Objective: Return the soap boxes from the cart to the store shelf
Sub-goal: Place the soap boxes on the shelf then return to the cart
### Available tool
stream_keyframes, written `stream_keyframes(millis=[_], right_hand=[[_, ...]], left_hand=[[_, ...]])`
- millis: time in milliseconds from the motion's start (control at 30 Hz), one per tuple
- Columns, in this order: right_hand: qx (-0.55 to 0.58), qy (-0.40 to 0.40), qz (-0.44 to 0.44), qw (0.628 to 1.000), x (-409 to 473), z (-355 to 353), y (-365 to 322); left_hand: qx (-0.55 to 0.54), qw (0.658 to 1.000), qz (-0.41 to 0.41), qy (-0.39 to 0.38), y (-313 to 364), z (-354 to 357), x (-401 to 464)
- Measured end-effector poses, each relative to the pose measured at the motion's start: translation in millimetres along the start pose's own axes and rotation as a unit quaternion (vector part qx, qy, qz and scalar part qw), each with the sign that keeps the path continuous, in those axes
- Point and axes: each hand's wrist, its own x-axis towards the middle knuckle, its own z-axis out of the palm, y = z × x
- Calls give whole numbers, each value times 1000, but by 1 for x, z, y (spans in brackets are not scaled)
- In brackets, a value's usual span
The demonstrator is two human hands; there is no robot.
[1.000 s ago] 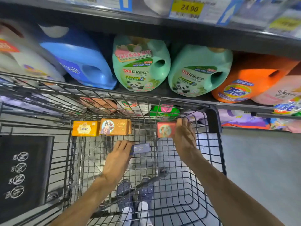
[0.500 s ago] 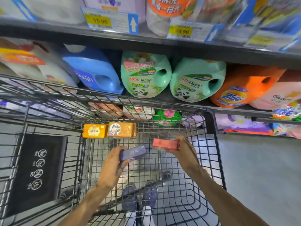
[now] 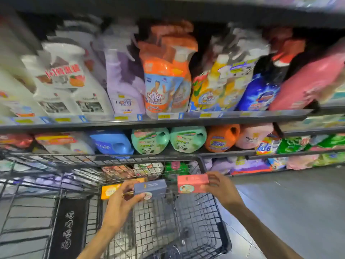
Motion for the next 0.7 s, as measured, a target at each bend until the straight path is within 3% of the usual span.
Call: stream_keyframes(millis=[100,300,700], right_hand=[[102,28,-1,994,-39,-41,-47],[94,134,-42,986,-116,-139,-97],[81,309,-111,941,-260,-366,-101]], left_hand=[[3,998,48,-28,65,1,-8],[7,985,144,-93,195,49,-15],[22,931,270,-244,383,260,-56]])
